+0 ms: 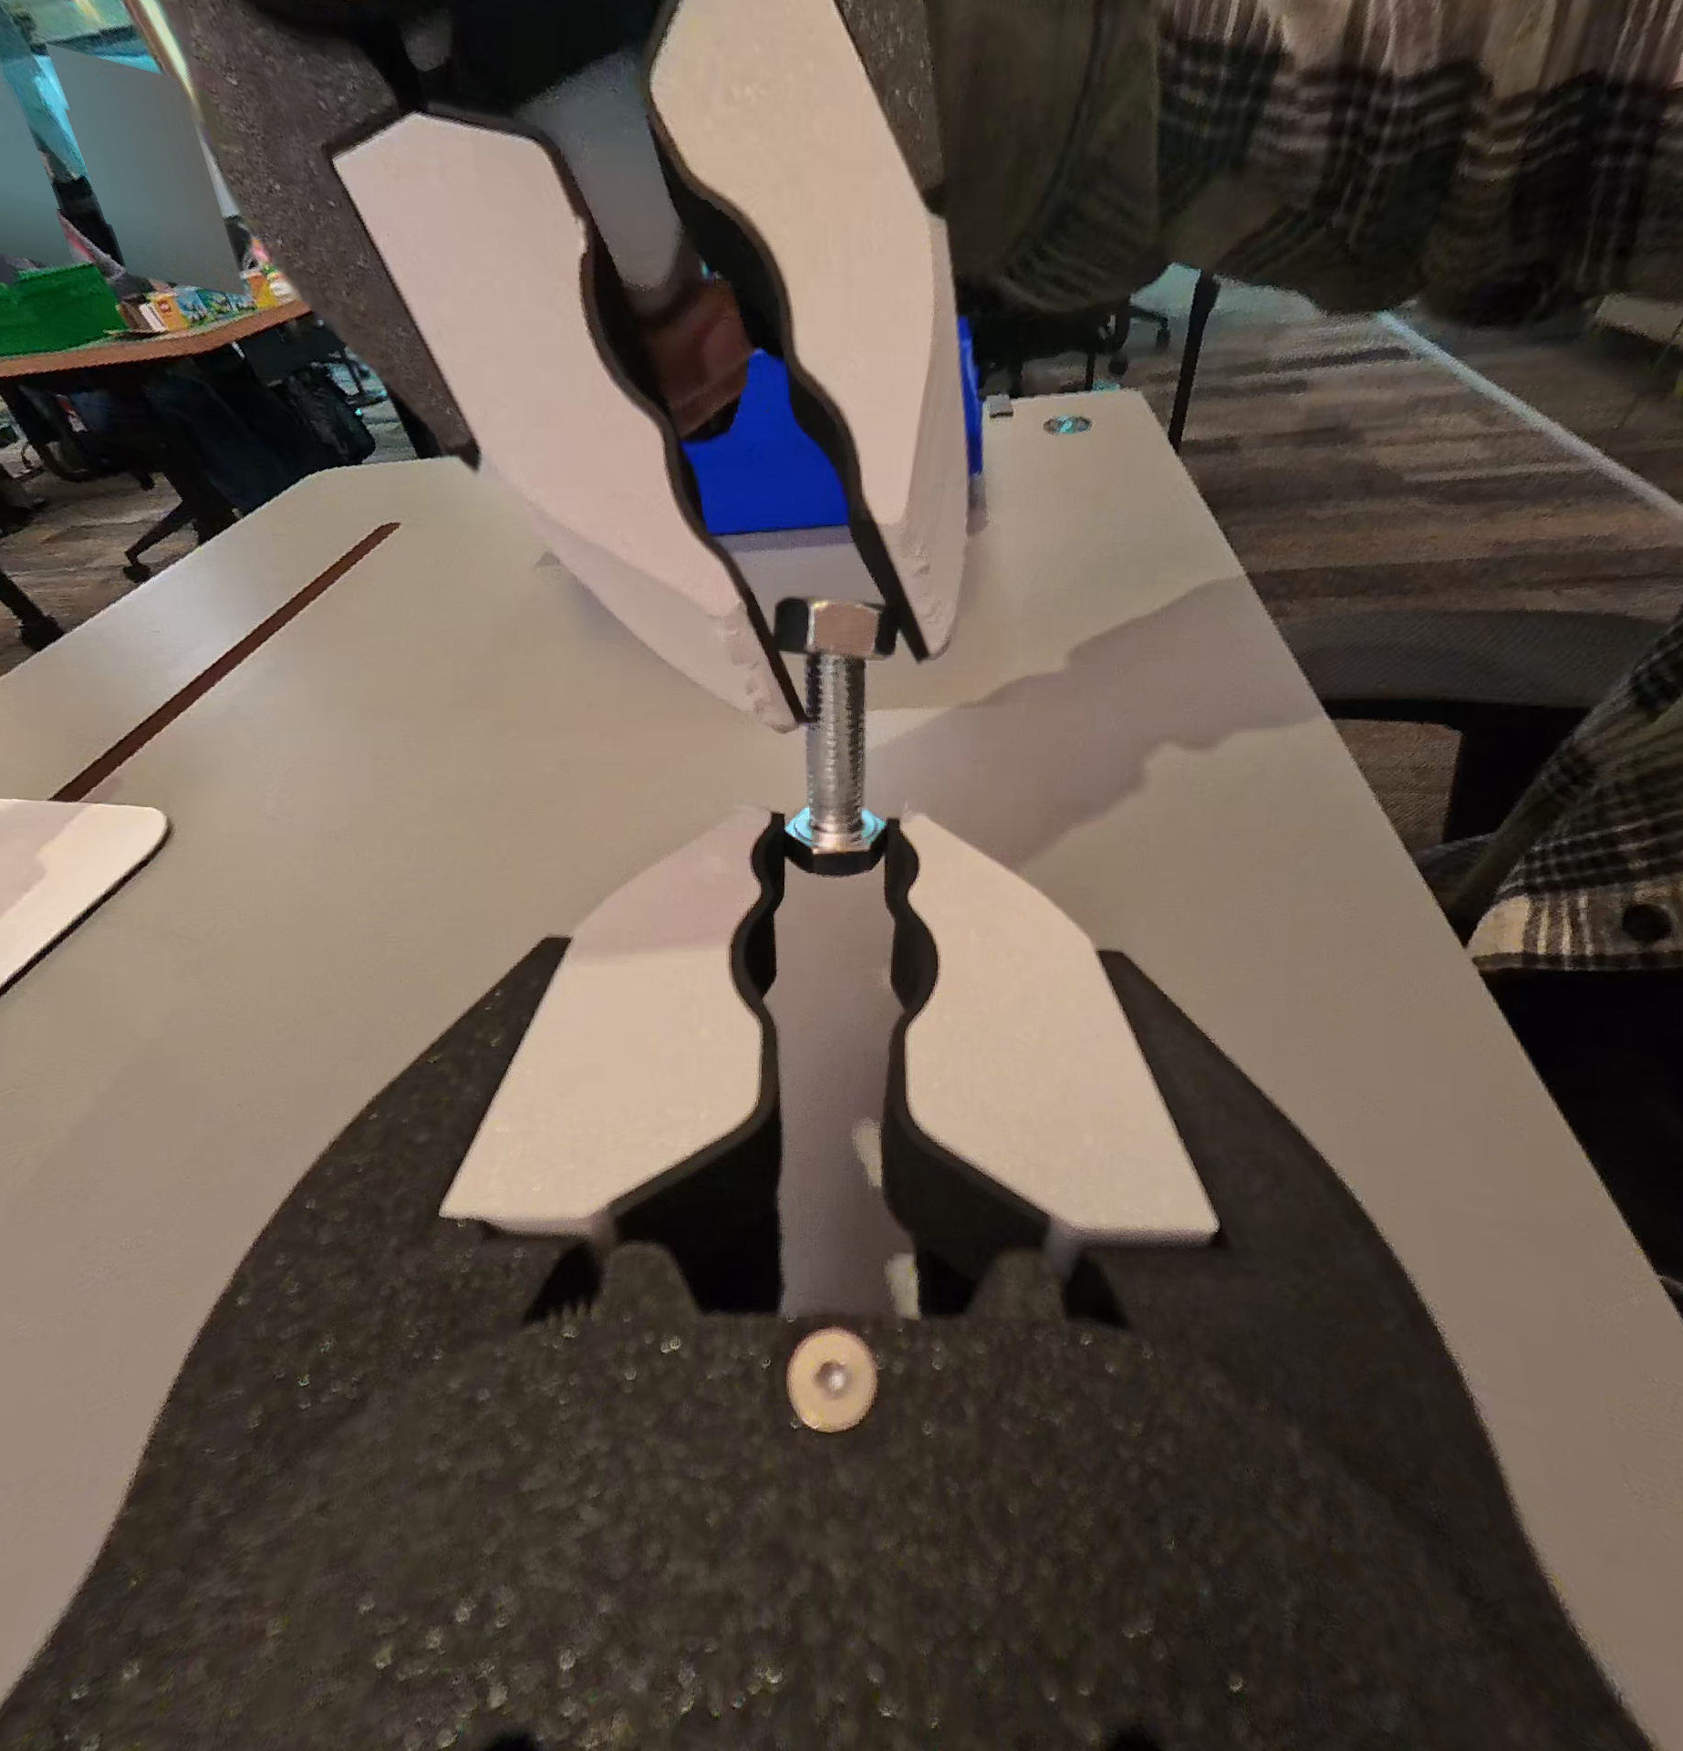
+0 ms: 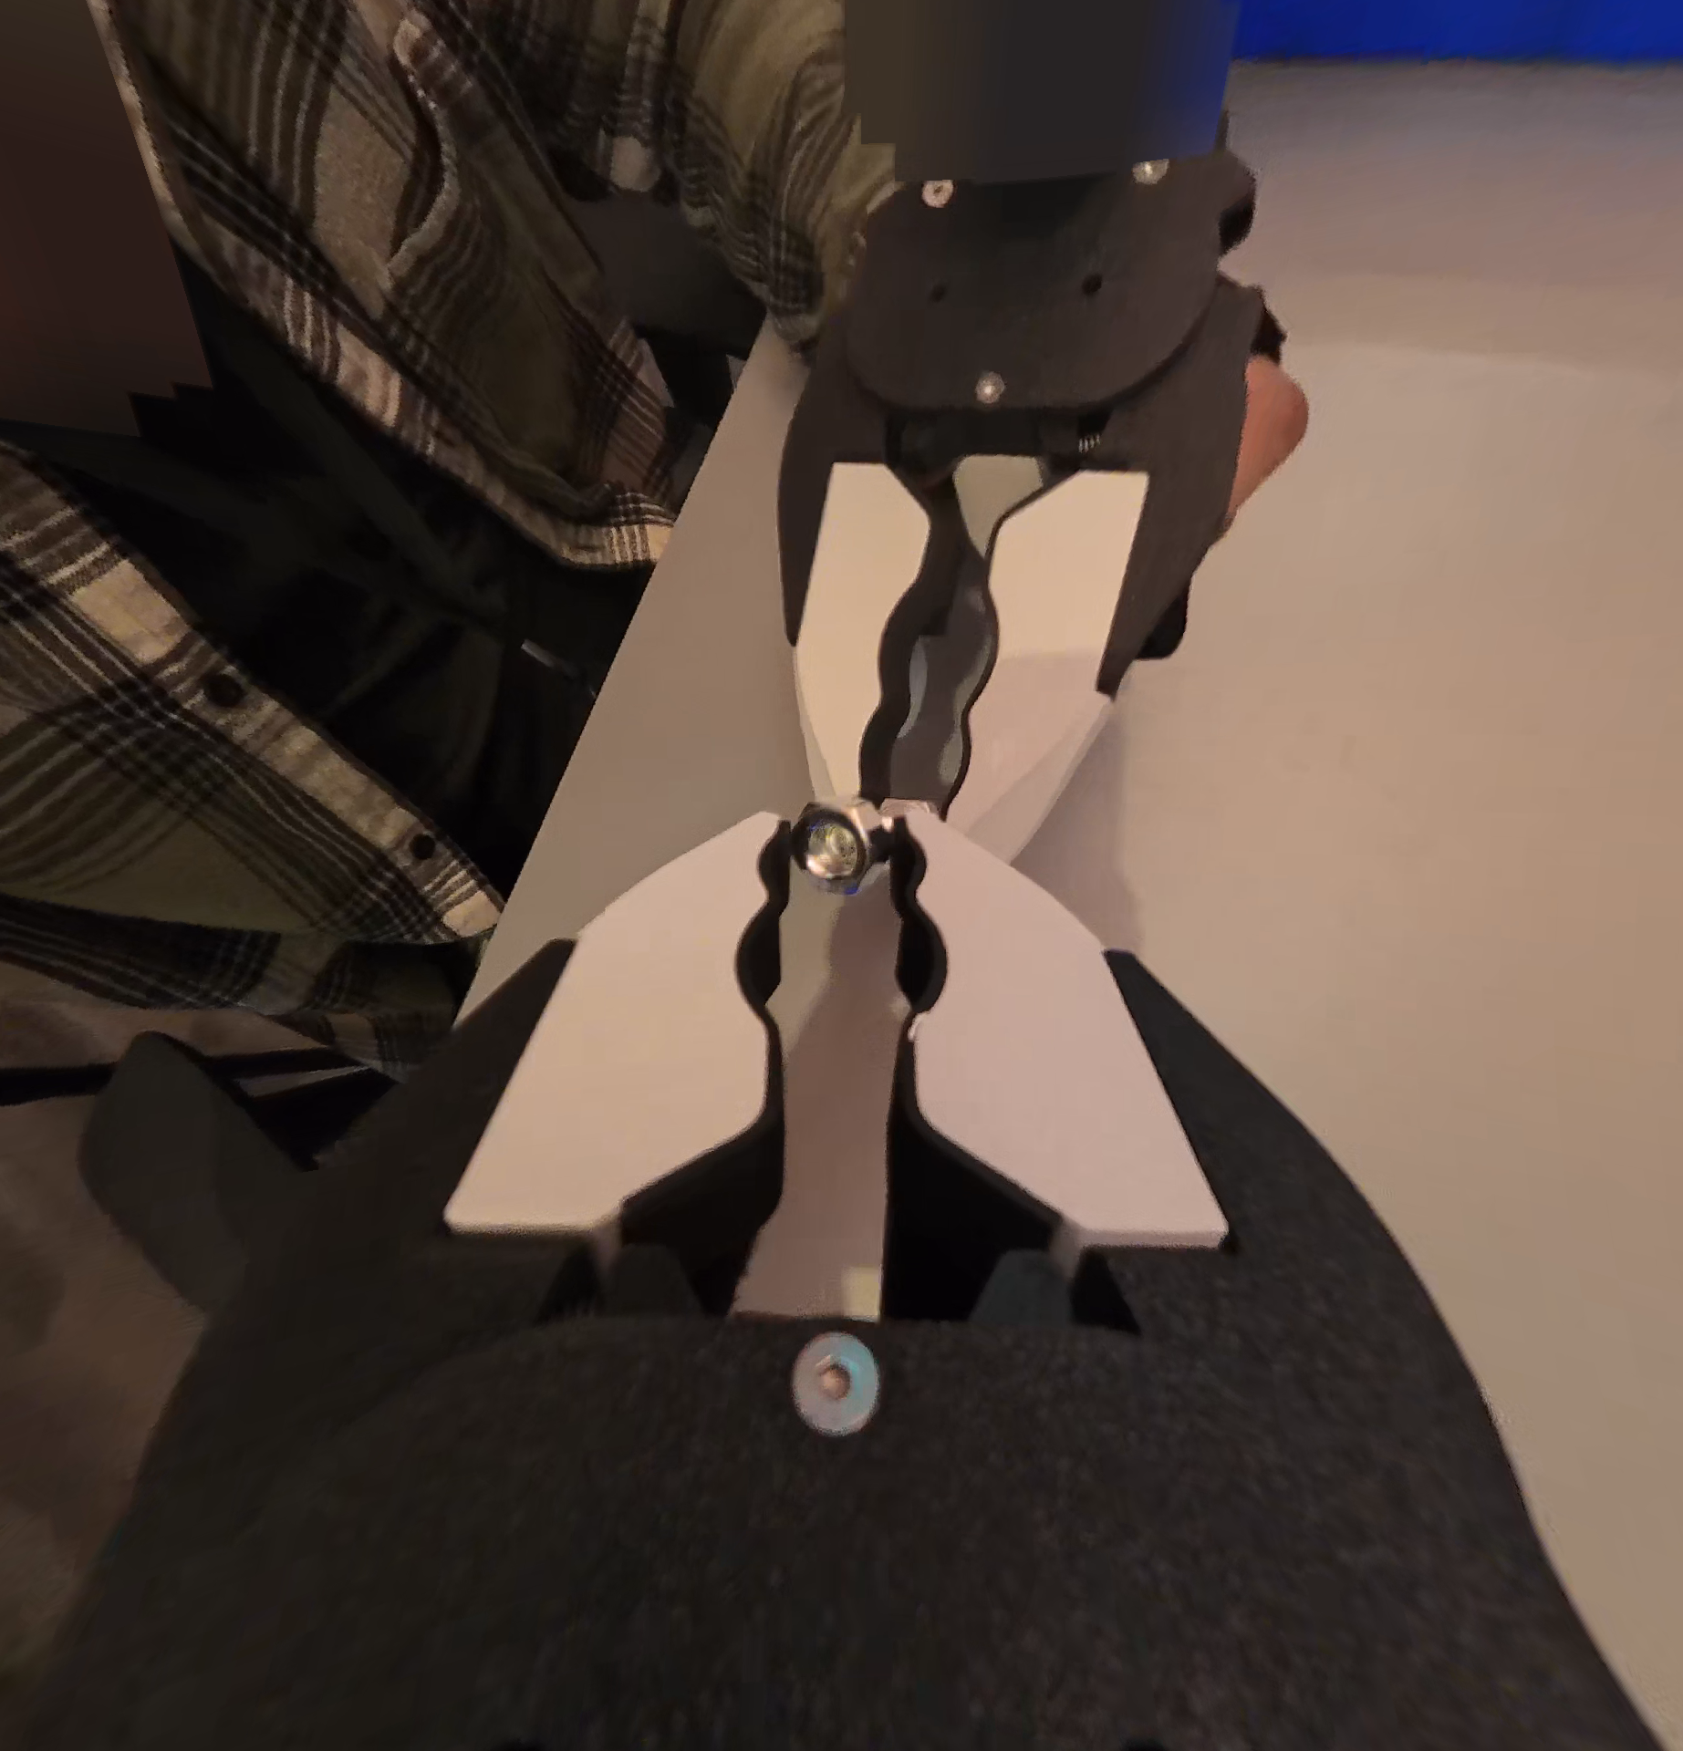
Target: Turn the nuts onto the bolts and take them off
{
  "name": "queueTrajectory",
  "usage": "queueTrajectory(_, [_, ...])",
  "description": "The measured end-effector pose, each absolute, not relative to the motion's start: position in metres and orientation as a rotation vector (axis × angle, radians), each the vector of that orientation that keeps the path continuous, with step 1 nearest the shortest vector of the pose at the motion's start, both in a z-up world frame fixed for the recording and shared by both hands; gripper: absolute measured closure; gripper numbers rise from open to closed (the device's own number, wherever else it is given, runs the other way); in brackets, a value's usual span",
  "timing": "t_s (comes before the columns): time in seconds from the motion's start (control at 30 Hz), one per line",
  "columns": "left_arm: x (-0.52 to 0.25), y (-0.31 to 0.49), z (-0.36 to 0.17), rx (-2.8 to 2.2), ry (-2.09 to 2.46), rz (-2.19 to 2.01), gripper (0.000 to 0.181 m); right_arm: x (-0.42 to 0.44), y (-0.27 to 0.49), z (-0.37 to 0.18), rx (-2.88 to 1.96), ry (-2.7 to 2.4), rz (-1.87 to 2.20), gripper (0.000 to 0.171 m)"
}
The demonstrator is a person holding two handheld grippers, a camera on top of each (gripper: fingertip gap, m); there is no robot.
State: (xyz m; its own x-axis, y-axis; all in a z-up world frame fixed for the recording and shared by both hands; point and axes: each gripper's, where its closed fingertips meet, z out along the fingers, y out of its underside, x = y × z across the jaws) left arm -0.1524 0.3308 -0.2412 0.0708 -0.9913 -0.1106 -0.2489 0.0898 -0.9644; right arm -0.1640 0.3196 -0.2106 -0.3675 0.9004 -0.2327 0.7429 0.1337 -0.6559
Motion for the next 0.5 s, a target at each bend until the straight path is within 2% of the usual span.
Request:
queueTrajectory(0.33, [-0.161, 0.353, -0.262, -1.486, 1.364, -0.842, 0.162, -0.150, 0.347, -0.218, -1.961, -1.906, 0.946, 0.152])
queueTrajectory(0.5, [-0.188, 0.391, -0.256, -1.548, 1.208, -0.802, 0.162, -0.115, 0.363, -0.284, -2.228, -1.706, 0.817, 0.152])
